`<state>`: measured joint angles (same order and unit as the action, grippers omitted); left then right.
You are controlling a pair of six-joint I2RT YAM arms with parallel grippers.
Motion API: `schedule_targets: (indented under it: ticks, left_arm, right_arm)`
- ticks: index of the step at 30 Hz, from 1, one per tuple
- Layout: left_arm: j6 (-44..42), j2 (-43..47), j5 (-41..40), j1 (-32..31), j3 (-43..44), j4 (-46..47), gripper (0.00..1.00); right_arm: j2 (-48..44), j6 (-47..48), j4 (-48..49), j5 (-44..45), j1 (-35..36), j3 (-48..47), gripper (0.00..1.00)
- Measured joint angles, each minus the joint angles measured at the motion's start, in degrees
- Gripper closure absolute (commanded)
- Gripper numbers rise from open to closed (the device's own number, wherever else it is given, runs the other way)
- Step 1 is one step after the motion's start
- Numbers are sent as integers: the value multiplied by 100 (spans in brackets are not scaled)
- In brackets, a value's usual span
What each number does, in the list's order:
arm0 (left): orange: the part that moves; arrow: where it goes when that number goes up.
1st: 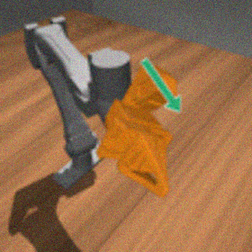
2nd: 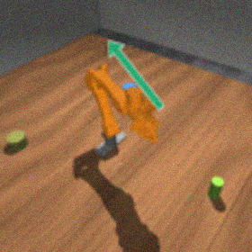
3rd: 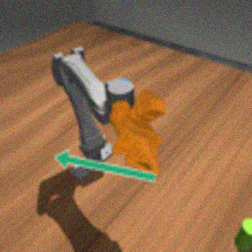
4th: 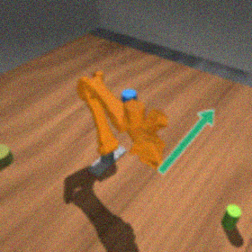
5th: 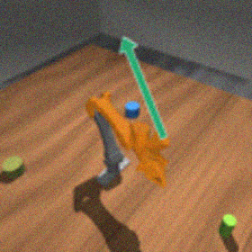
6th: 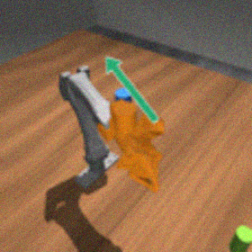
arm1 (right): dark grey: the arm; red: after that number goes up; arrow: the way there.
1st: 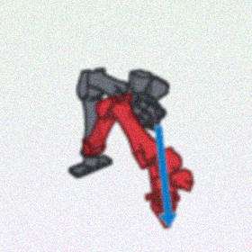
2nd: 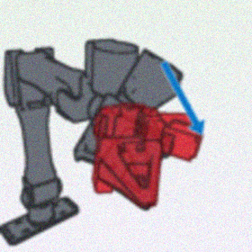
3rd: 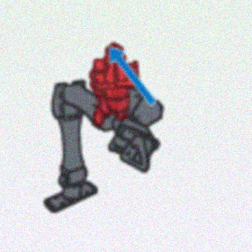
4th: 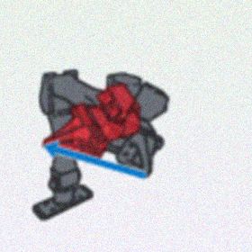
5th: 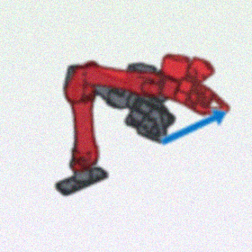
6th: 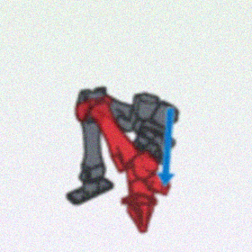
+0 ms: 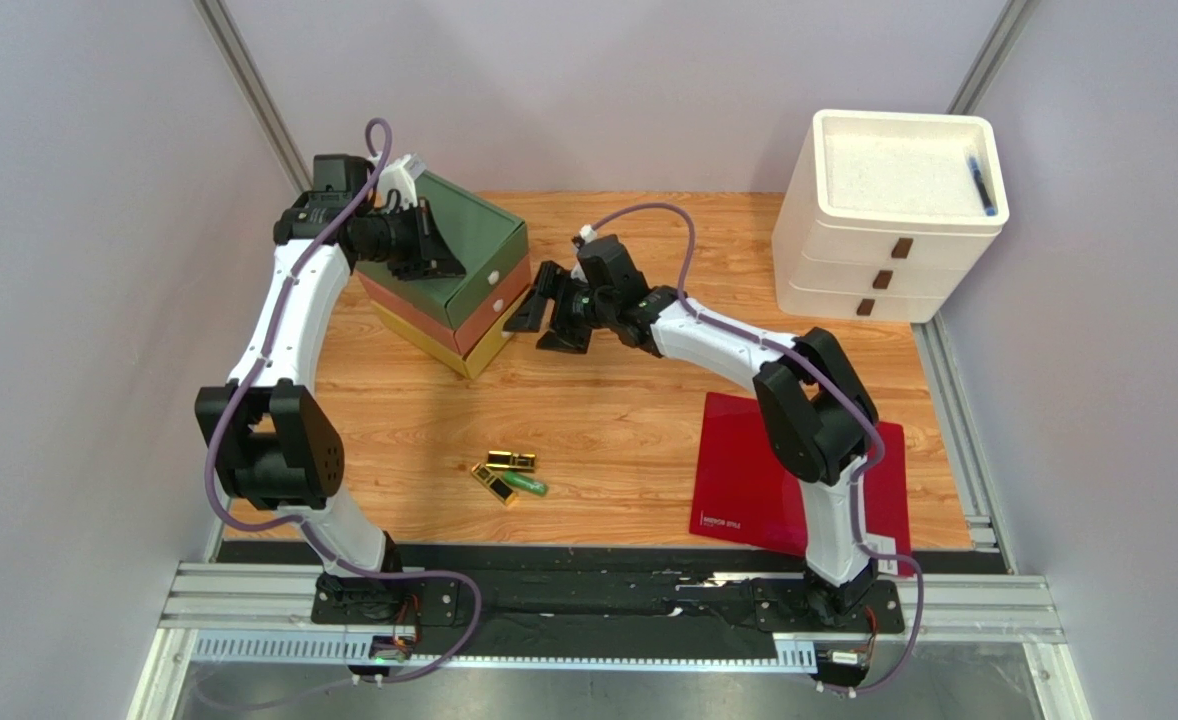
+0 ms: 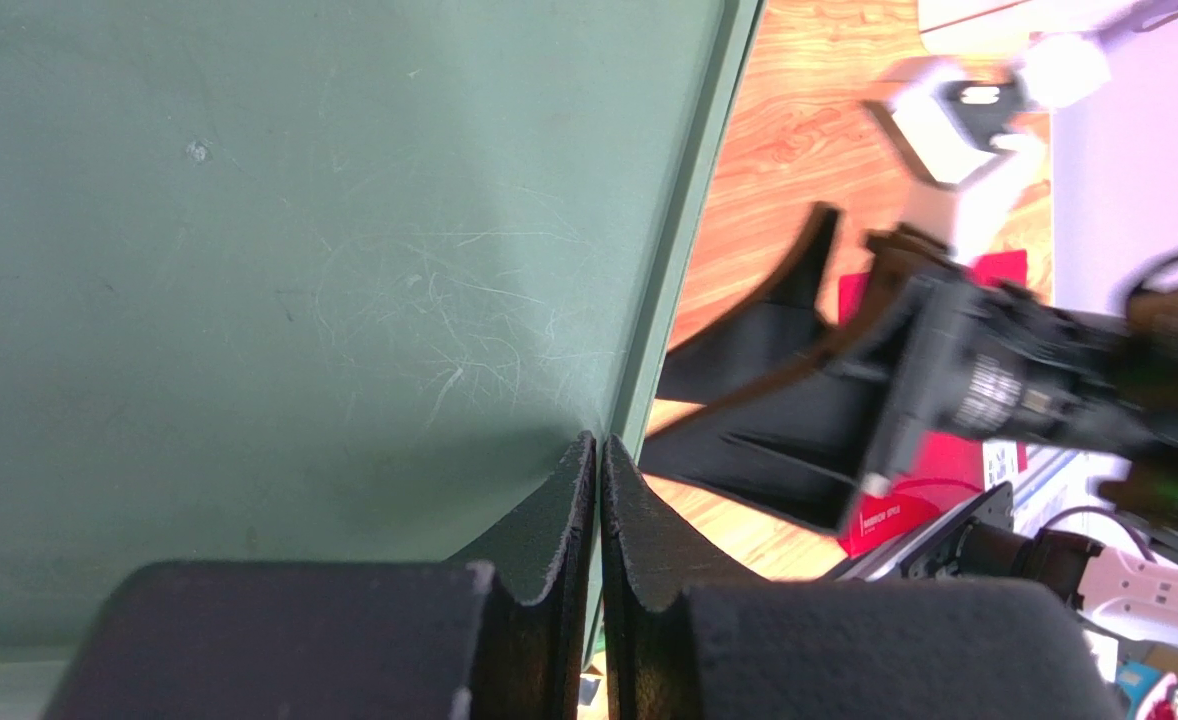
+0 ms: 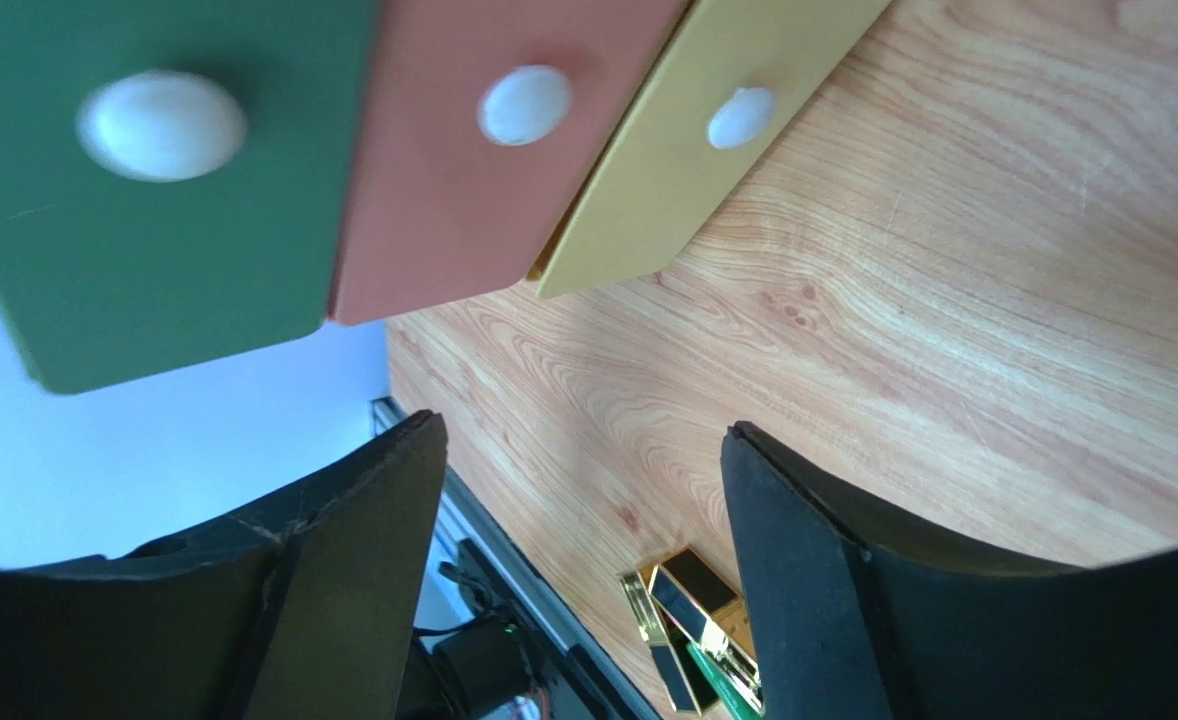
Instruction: Organize the makeup
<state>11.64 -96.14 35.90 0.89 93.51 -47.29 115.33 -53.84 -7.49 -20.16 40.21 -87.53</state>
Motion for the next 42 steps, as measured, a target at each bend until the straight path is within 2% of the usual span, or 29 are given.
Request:
schedule_targets:
  ticks: [6, 13, 22, 27, 32, 42]
  left_arm:
    - [-59, 0, -63, -2, 81, -90, 90]
    - [-179, 0, -175, 2, 151, -223, 90]
    - [-199, 0, -173, 2, 151, -234, 90]
    - [-212, -7, -186, 2, 168, -269, 90]
    - [-221, -48, -170, 2, 216, -315, 90]
    - [-297, -85, -162, 9, 282, -387, 90]
  right_arm:
    - [658, -870, 1314, -411, -72, 592, 33]
    - [1423, -1552, 2374, -686, -111, 597, 43]
    - [2052, -3075, 4903, -732, -236, 1108, 37]
    - [2236, -3617, 5790, -671, -308, 1211, 38]
    - [2448, -3862, 6140, -680, -396, 1058, 43]
    - [2629, -3941, 5676, -649, -479, 597, 51]
